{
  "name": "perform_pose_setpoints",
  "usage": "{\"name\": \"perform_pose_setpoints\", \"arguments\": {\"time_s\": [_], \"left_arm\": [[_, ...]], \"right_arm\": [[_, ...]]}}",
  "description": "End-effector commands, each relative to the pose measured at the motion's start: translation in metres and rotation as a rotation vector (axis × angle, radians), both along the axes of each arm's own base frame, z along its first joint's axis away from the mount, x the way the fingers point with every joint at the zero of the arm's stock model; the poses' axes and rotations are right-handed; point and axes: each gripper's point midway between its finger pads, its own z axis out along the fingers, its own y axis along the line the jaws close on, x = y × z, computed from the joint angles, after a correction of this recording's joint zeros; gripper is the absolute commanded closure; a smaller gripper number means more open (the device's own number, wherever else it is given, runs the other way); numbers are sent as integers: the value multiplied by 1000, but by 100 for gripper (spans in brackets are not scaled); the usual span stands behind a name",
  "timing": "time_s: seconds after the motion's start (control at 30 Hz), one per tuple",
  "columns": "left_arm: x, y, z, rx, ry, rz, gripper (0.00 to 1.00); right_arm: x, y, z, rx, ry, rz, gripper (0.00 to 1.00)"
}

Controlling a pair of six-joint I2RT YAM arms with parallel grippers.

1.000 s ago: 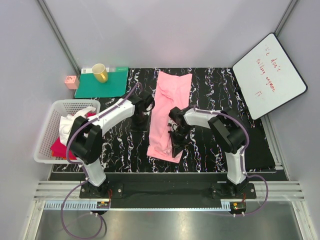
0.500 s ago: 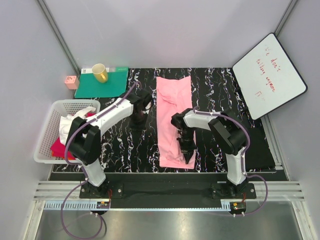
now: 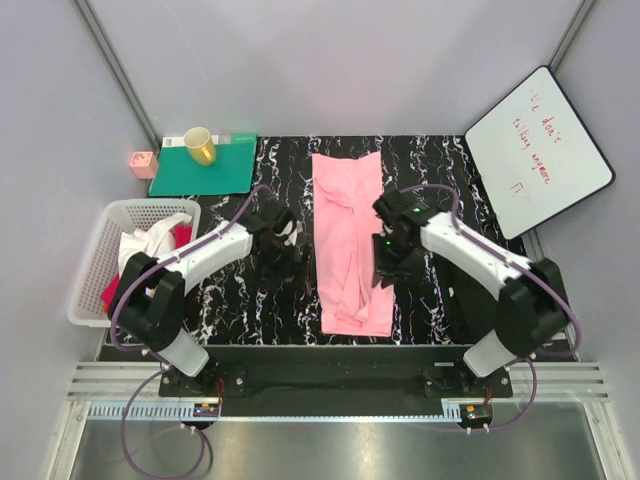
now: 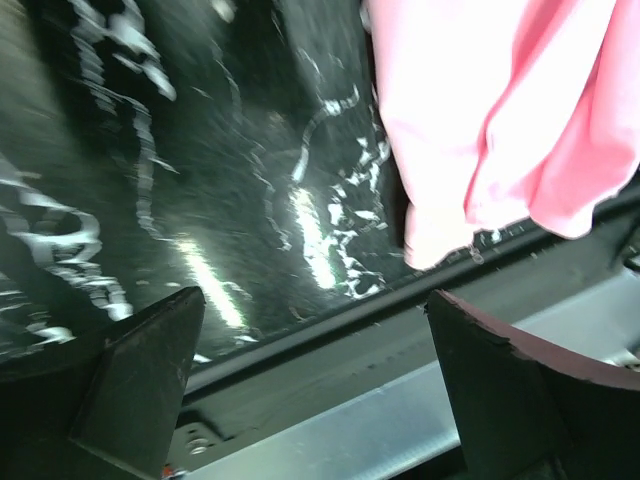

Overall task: Fold and stack the t-shirts
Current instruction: Rotate the tshirt 90 degrees

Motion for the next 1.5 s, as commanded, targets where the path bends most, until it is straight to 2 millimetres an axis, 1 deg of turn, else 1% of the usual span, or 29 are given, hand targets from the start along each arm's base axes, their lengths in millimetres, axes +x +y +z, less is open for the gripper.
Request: {"name": "perform_pose_setpoints", "arguments": {"time_s": [0.0, 0.03, 0.1, 0.2, 0.33, 0.47, 0.53, 0.57, 0.63, 0.67, 0.7, 0.77, 0.8, 0.83, 0.87, 0.93, 0.97, 1.03, 1.07, 1.13, 1.2, 1.23, 1.27, 1.3, 1.33, 1.37, 1.4, 1.43, 1.47], "left_arm": [[-9, -27, 4, -192, 30, 17, 1], [-13, -25, 1, -186, 40, 11, 1], [-14, -23, -1, -179, 41, 6, 1], [-18, -19, -6, -164, 48, 4, 1], [-23, -16, -9, -158, 56, 6, 1], [-24, -14, -7, -158, 41, 6, 1], [-26, -12, -6, -156, 37, 7, 1], [-27, -10, -6, -148, 38, 9, 1], [-29, -8, -6, -146, 34, 11, 1], [-29, -8, -6, -144, 31, 12, 1], [-29, -7, -4, -142, 25, 12, 1], [-30, -5, -4, -134, 22, 11, 1], [-30, -4, -4, -129, 22, 13, 1], [-31, -3, -5, -125, 23, 12, 1], [-31, -2, -5, -120, 21, 12, 1], [-31, -1, -5, -115, 21, 9, 1], [-31, 0, -6, -110, 21, 9, 1], [-31, -1, -6, -110, 23, 6, 1], [-31, -1, -5, -112, 25, 5, 1], [-29, -3, -6, -115, 28, -2, 1], [-28, -5, -6, -122, 33, -12, 1], [-28, -5, -6, -122, 33, -13, 1], [-27, -7, -5, -132, 34, -16, 1], [-27, -9, -6, -138, 38, -17, 1], [-27, -10, -6, -145, 41, -18, 1], [-27, -13, -5, -160, 43, -19, 1], [-29, -13, -6, -167, 53, -13, 1], [-29, -16, -6, -186, 54, -12, 1], [-32, -16, -8, -195, 60, -7, 1]], "right_arm": [[-13, -36, -20, -19, 50, -142, 89], [-20, -40, -26, -34, 71, -139, 100], [-34, -46, -37, -49, 118, -140, 100], [-37, -41, -40, -13, 124, -148, 100], [-32, -31, -41, 25, 126, -155, 100], [-27, -19, -50, 46, 147, -141, 100], [-22, -8, -49, 57, 137, -116, 100], [-22, -4, -56, 44, 155, -107, 100], [-18, 8, -59, 46, 152, -76, 100], [-19, 11, -68, 30, 174, -67, 100], [-12, 20, -65, 45, 163, -55, 100], [-11, 32, -69, 46, 170, -28, 100], [-3, 42, -62, 67, 150, -21, 100], [-1, 47, -61, 73, 148, -13, 100], [2, 57, -59, 88, 148, 2, 100], [2, 65, -61, 93, 161, 19, 100], [0, 73, -62, 105, 176, 39, 100], [-8, 80, -66, 108, 210, 69, 100], [-12, 85, -65, 110, 217, 90, 100], [-17, 82, -61, 92, 223, 99, 100], [-13, 66, -47, 45, 161, 63, 100], [-8, 61, -27, 63, 105, 45, 100], [-7, 50, -22, 48, 85, 13, 95], [-4, 38, -15, 52, 80, -49, 86], [-1, 30, 8, 101, 25, -92, 73], [-10, 16, 5, 98, 44, -129, 73], [-5, 2, 10, 117, 37, -213, 71], [-10, -6, 25, 163, -1, -243, 66], [-25, -19, 10, 143, 38, -279, 62]]}}
